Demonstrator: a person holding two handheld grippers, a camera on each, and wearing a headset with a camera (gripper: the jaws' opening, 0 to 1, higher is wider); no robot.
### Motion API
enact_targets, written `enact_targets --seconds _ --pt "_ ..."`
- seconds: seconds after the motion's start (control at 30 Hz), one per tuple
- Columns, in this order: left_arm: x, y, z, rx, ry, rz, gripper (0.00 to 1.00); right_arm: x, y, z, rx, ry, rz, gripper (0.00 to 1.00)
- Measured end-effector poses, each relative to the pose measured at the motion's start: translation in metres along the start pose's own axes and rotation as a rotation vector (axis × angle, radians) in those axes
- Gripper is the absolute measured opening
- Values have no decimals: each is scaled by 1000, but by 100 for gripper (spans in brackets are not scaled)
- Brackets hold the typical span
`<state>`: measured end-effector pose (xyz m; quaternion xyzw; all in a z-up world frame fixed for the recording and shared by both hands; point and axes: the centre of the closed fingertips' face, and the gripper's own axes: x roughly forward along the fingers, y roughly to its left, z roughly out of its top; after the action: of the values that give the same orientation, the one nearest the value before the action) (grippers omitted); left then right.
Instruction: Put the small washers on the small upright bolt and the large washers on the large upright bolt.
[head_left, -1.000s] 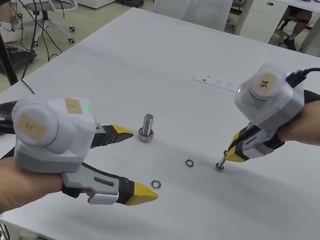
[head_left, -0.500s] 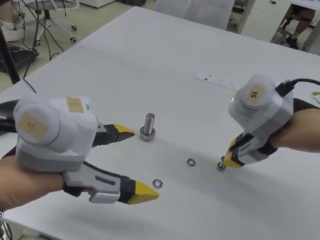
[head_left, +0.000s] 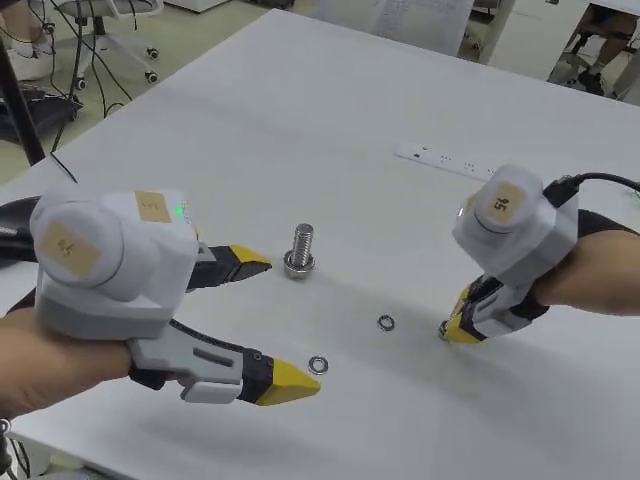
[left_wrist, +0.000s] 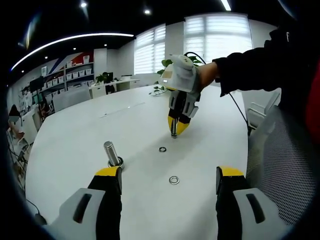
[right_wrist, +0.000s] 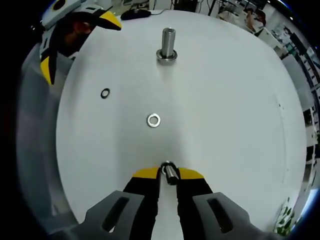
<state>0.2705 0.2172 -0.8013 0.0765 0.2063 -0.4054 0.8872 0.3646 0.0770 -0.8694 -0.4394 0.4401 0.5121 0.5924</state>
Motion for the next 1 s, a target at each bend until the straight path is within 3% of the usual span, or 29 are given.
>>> enact_targets --seconds 0.63,1.0 --pt "0 -2 0 3 3 -4 76 0 3 -3 -24 -7 7 16" --pt "0 -2 1 7 3 -7 76 -19 -2 4 -13 -48 -20 25"
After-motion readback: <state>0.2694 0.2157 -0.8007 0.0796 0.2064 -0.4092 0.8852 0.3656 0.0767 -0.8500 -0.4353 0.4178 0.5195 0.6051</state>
